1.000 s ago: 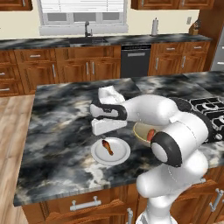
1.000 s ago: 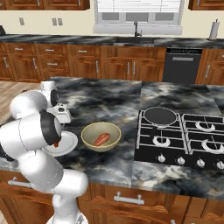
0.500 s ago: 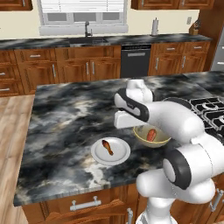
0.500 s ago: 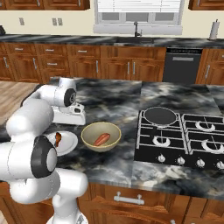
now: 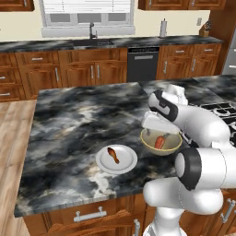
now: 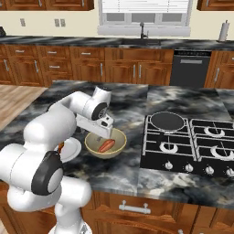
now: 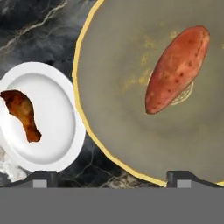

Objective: Place the chicken drumstick on the plate and place the sweet potato on the same plate.

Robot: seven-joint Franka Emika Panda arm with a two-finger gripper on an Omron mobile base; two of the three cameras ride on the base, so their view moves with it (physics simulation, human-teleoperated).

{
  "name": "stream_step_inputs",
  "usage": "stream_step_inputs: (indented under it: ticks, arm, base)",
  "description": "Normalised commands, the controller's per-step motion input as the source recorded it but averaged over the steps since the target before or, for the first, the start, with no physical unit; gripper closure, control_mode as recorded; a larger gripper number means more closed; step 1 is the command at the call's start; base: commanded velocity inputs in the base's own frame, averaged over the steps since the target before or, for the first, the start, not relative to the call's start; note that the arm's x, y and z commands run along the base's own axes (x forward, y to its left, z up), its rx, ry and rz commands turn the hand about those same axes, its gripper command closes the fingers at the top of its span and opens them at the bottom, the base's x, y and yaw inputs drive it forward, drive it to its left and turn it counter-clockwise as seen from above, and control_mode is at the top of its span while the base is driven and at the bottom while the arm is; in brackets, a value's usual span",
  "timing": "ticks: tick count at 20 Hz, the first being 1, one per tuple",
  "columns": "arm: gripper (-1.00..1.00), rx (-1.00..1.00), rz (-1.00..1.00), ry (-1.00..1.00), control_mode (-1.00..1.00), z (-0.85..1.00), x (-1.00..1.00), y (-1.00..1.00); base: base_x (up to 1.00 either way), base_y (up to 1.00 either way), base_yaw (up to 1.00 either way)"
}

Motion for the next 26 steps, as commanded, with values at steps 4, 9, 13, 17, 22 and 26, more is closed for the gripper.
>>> stream_step_inputs:
  ticks: [4, 9, 13, 17, 22, 26]
  arm:
    - [-1.0, -0.03, 0.0, 0.0, -1.0, 0.03, 0.43, -0.15]
    - [-1.0, -0.21, 0.0, 0.0, -1.0, 0.03, 0.06, 0.0]
    - [-1.0, -0.21, -0.04, -0.09, -1.0, 0.0, 0.0, -0.08]
    - [-1.0, -0.07, -0.12, -0.12, -1.0, 0.0, 0.02, -0.24]
    - [-1.0, 0.0, -0.16, -0.03, -1.0, 0.05, 0.03, -0.11]
    - [-1.0, 0.01, -0.22, 0.0, -1.0, -0.03, 0.12, -0.21]
  base:
    - [0.0, 0.0, 0.0]
    - [0.0, 0.0, 0.0]
    - [0.0, 0.0, 0.0]
    - [0.0, 0.0, 0.0]
    - [0.0, 0.0, 0.0]
    - [0.0, 0.0, 0.0]
